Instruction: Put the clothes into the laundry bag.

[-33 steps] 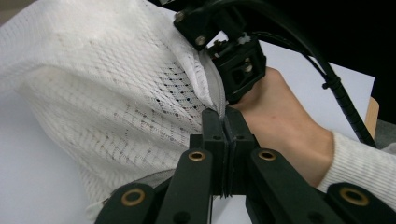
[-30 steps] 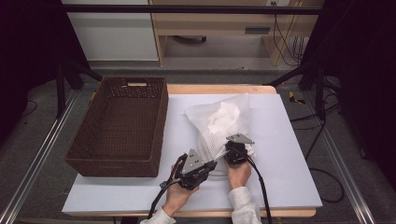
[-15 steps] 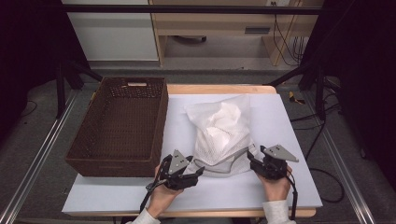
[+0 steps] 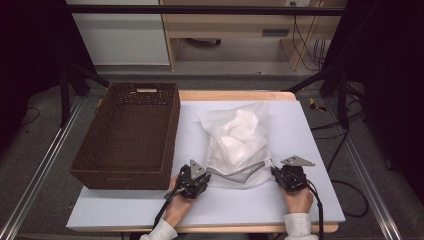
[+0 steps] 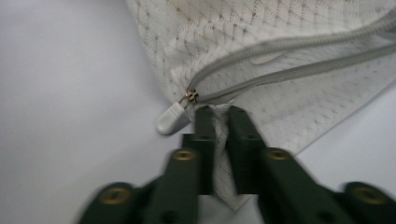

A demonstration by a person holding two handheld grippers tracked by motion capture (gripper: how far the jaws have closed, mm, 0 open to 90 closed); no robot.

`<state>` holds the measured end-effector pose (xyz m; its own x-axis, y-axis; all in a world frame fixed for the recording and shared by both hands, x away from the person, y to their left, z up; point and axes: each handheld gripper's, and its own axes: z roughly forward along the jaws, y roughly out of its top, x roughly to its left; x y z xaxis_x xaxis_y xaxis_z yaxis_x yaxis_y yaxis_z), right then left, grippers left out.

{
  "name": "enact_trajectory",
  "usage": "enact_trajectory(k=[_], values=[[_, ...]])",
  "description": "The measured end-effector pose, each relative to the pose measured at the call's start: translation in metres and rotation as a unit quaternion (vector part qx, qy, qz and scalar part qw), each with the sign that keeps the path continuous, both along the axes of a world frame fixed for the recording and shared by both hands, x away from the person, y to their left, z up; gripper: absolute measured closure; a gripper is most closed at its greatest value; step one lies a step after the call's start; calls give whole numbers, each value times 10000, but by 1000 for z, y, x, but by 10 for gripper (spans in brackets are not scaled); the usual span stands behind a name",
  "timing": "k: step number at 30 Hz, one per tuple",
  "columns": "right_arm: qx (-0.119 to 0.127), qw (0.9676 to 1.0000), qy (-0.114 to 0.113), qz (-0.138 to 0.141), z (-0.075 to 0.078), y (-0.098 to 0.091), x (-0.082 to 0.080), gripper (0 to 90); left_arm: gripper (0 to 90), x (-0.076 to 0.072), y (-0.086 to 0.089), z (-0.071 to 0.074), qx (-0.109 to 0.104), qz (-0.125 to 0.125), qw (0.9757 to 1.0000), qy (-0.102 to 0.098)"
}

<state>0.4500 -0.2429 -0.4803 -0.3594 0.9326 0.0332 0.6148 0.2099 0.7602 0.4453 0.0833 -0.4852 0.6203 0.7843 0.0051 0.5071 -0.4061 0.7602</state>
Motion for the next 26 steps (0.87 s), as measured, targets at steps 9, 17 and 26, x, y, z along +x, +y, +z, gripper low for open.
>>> enact_trajectory(k=[9, 17, 26], values=[[243, 9995, 63, 173, 0, -4, -31, 881, 875, -13, 27, 9, -167, 125, 9997, 104], [492, 9968, -557, 295, 15, -6, -32, 477, 513, -27, 41, 19, -808, -272, 9963, -147], [868, 9894, -1136, 251, 39, -17, -36, 250, 334, -39, 50, 35, -806, -436, 9946, -495]])
